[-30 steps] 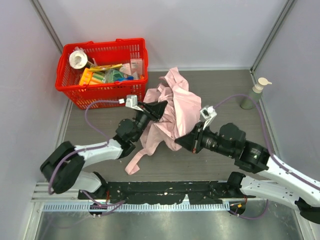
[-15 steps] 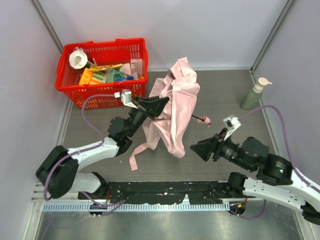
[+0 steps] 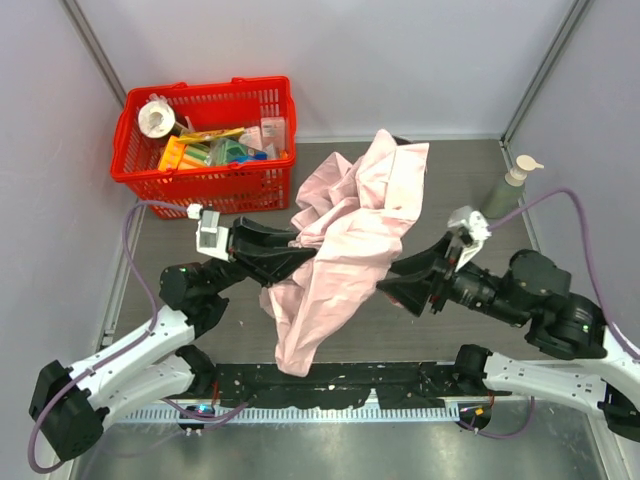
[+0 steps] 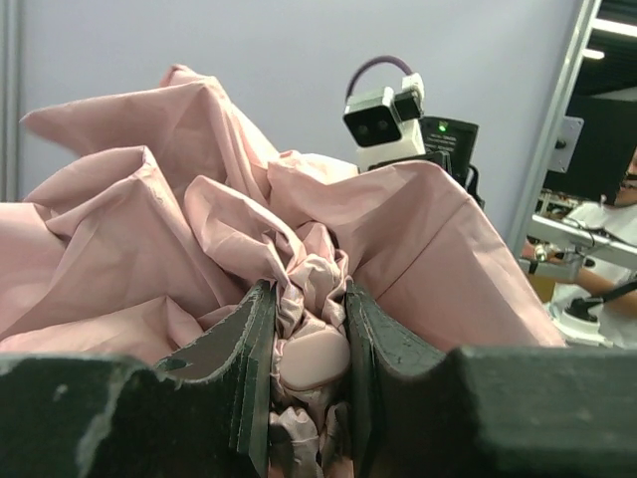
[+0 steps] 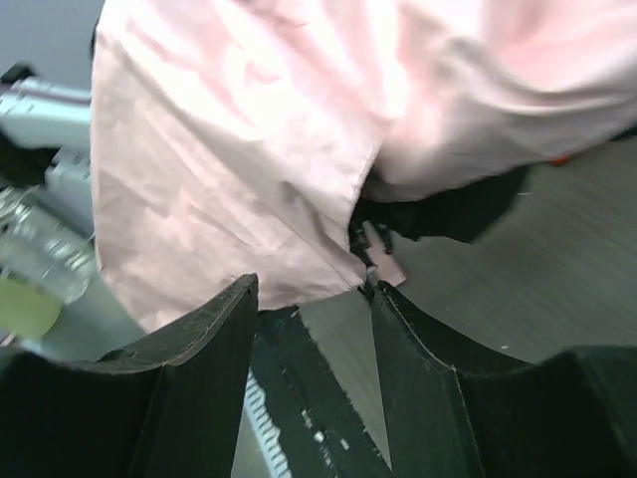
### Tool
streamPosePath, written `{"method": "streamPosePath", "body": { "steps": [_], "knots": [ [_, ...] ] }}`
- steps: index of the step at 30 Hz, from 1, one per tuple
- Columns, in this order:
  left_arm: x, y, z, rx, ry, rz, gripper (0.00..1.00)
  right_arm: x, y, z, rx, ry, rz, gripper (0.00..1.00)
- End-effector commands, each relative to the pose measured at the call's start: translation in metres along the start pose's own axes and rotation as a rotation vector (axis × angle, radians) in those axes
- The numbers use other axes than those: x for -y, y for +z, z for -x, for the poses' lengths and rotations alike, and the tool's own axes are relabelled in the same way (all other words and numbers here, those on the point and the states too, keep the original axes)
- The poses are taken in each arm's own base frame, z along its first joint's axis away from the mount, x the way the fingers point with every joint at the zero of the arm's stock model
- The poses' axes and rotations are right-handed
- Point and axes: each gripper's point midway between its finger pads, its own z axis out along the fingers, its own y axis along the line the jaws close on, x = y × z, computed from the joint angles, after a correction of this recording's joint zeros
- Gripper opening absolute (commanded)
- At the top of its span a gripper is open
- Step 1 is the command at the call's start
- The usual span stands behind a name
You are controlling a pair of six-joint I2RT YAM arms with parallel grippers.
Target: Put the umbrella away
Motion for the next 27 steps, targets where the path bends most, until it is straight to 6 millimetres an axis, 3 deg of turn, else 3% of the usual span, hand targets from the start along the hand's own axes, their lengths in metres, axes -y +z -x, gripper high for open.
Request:
{"method": "streamPosePath", "body": {
  "steps": [1,2,3,4,5,6,9,14,17,18,22,27],
  "knots": [
    [0.014,-0.005,-0.004,-0.056,0.038,-0.060,0.00,-0.063,0.005,-0.013,-0.079,-0.004,0.358,0.54],
    [0.015,-0.006,-0.006,-0.075,0.041,-0.063,0.00,-0.058,0.007,-0.006,-0.069,-0.011,0.320,0.54],
    [0.015,-0.006,-0.008,-0.090,0.041,-0.063,0.00,-0.048,0.007,-0.014,-0.107,-0.023,0.266,0.54],
    [0.012,-0.006,-0.010,-0.104,0.046,-0.052,0.00,-0.037,0.005,-0.003,-0.082,-0.032,0.193,0.54],
    [0.011,-0.007,-0.011,-0.111,0.056,-0.043,0.00,-0.023,0.002,-0.009,-0.108,-0.041,0.117,0.54],
    [0.010,-0.008,-0.011,-0.112,0.061,-0.034,0.00,-0.001,-0.001,0.002,-0.073,-0.048,-0.013,0.55],
    [0.007,-0.012,-0.012,-0.114,0.090,-0.008,0.00,0.030,-0.013,-0.002,-0.113,-0.085,-0.181,0.56],
    [0.016,-0.015,-0.013,-0.137,0.109,-0.049,0.00,0.028,-0.019,0.014,-0.076,-0.082,-0.187,0.64],
    [0.018,-0.019,-0.010,-0.125,0.124,-0.048,0.00,0.029,-0.012,0.007,-0.029,0.056,-0.207,0.69],
    [0.019,-0.019,-0.011,-0.127,0.128,-0.050,0.00,0.027,-0.010,0.015,0.024,0.152,-0.213,0.70],
    [0.020,-0.022,-0.016,-0.146,0.145,-0.067,0.00,0.028,-0.007,0.030,0.120,0.355,-0.254,0.66],
    [0.027,-0.025,-0.014,-0.141,0.175,-0.094,0.00,0.039,-0.011,0.036,0.151,0.349,-0.312,0.65]
  ]
}}
